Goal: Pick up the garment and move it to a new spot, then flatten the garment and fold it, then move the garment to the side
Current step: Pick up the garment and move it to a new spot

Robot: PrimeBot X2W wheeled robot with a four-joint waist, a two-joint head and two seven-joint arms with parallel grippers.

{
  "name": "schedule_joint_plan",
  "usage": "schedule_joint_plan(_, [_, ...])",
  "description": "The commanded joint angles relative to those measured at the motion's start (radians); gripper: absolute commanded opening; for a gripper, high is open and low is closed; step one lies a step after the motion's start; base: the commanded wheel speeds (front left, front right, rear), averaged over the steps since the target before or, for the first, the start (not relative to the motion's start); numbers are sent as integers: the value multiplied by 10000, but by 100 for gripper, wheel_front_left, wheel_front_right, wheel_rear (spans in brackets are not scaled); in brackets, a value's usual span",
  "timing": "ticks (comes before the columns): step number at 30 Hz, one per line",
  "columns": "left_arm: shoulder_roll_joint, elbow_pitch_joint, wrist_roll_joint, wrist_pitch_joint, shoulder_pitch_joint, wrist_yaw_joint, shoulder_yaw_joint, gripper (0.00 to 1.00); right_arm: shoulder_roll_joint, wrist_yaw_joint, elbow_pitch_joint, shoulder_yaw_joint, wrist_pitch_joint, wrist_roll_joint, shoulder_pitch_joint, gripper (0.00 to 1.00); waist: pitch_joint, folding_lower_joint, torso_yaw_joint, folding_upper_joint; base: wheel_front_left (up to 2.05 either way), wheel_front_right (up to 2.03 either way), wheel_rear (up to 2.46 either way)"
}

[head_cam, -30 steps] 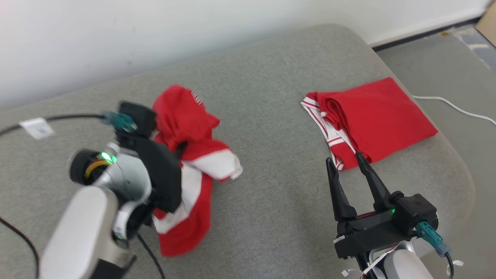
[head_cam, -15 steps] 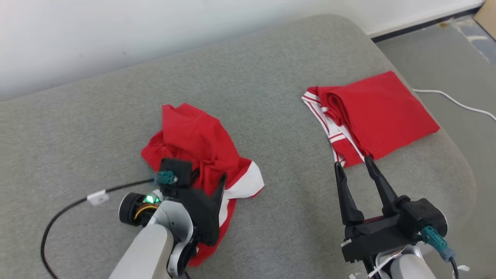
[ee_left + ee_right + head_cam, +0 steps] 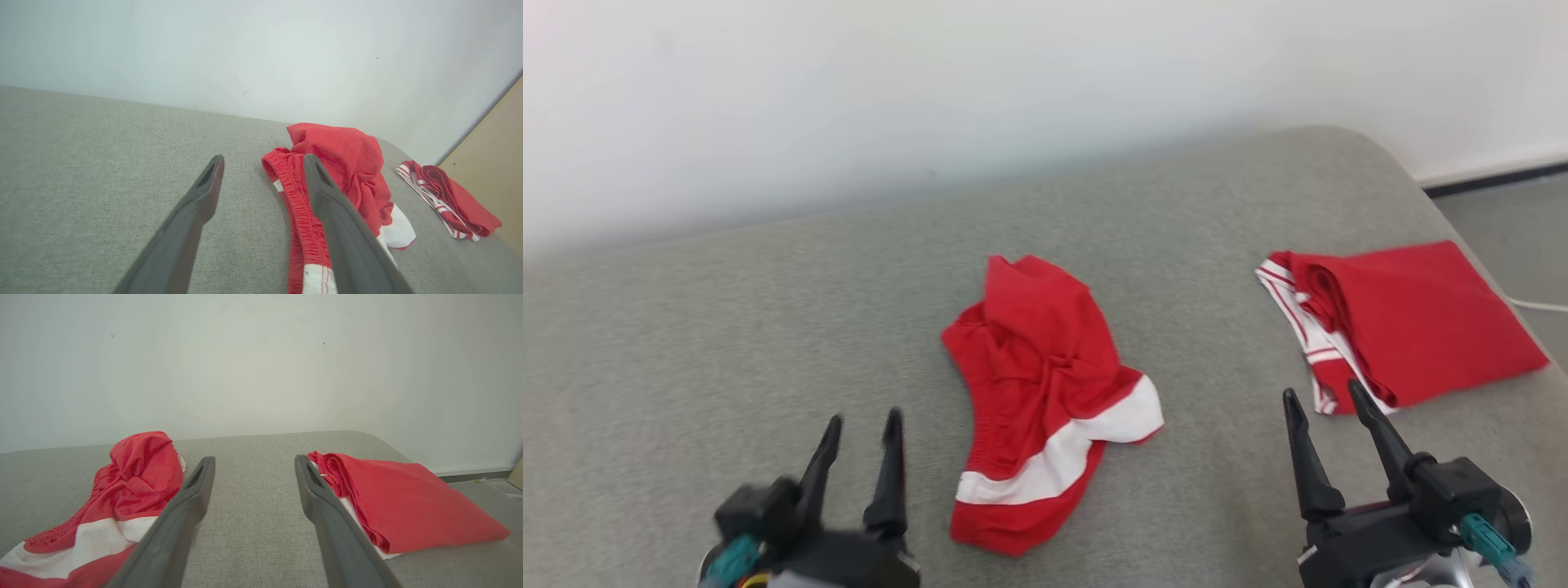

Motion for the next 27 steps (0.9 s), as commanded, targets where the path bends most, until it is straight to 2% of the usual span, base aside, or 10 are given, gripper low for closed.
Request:
schedule_joint_plan(1, [122, -71, 110, -349, 502, 102, 153, 100, -129, -25, -90, -46, 96, -46, 251, 100, -664, 2, 857, 0, 0, 0, 0])
schedule_joint_plan(4, [201, -143, 443, -728, 1040, 249, 392, 100, -299, -25, -210, -153, 239, -38, 522, 100, -759, 2, 1162, 0, 0, 0, 0])
schedule_joint_plan(10, [172, -733, 1026, -812, 1992, 67, 1341, 100, -460, -25, -104, -348, 264, 79, 858, 100, -881, 2, 1502, 0, 0, 0, 0])
schedule_joint_plan(17, [257, -931, 1777, -818, 2546, -452, 2273, 100, -514, -25, 304, -604, 167, 129, 894, 100, -954, 2, 1637, 0, 0, 0, 0])
schedule_joint_plan(22, [305, -897, 2399, -820, 2820, -825, 2468, 100, -499, -25, 630, -761, 7, 26, 1031, 100, -987, 2, 1729, 0, 0, 0, 0])
schedule_joint_plan(27, [104, -867, 2641, -821, 3049, -1046, 2687, 100, -471, -25, 840, -893, -77, -11, 1078, 100, -977, 2, 1829, 0, 0, 0, 0])
